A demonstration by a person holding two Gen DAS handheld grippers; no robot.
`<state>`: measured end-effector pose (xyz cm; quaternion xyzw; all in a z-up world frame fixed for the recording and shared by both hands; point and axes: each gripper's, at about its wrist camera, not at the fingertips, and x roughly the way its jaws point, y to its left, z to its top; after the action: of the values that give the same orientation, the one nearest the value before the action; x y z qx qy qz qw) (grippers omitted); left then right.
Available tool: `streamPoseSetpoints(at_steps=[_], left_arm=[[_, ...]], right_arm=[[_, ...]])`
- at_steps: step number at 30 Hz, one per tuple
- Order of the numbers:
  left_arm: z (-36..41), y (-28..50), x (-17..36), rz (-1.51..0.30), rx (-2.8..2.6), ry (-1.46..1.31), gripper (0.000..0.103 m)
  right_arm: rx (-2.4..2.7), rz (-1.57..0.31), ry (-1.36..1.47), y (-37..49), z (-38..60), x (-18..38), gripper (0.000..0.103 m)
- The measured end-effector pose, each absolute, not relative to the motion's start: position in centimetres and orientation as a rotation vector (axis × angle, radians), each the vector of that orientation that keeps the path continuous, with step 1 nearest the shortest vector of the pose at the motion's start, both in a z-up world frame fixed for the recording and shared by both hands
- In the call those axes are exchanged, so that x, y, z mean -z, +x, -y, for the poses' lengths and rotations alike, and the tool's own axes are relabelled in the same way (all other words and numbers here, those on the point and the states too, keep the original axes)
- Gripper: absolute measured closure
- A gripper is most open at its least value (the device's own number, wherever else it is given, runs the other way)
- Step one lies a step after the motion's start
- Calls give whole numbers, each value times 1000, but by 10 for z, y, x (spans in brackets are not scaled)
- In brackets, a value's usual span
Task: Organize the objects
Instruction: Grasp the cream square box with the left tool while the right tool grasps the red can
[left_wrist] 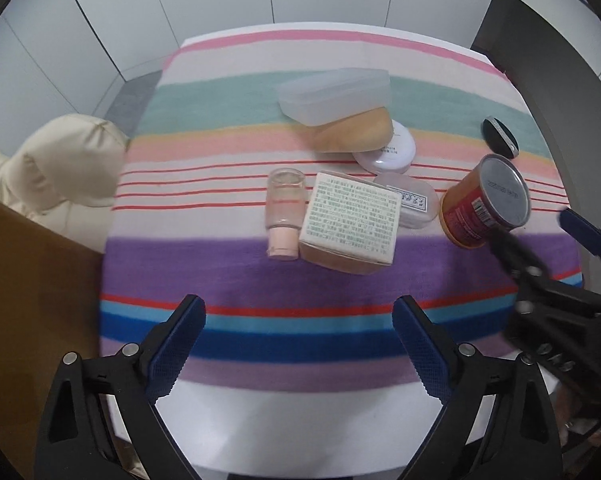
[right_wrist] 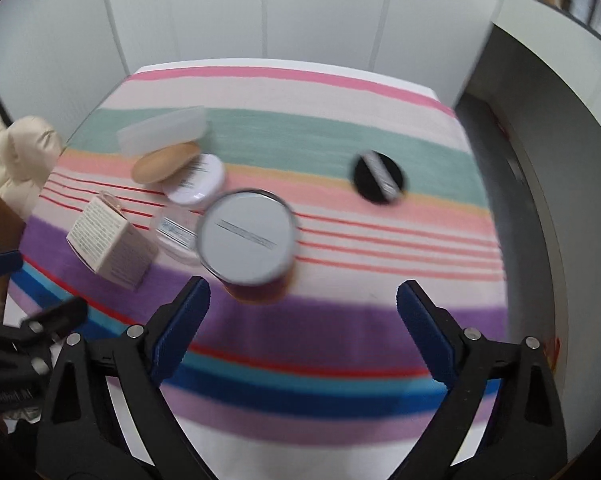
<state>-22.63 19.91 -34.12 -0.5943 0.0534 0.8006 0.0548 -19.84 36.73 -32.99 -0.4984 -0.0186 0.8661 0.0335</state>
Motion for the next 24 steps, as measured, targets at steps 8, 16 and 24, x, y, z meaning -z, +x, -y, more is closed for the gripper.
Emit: streamPoseSetpoints(at_steps=[8, 16, 24], left_arm=[[-196, -235, 347, -65, -2431, -1763, 8], [-220, -250, 357, -17, -2399, -1697, 9], [-230, -253, 358, -65, -2515, -1625, 47]], right_arm=[[-2696, 143, -1516, -227, -348, 355, 40], [-2675, -3, -1496, -219, -373, 359, 46], [-2674, -42, -1508, -212, -386, 358, 47]])
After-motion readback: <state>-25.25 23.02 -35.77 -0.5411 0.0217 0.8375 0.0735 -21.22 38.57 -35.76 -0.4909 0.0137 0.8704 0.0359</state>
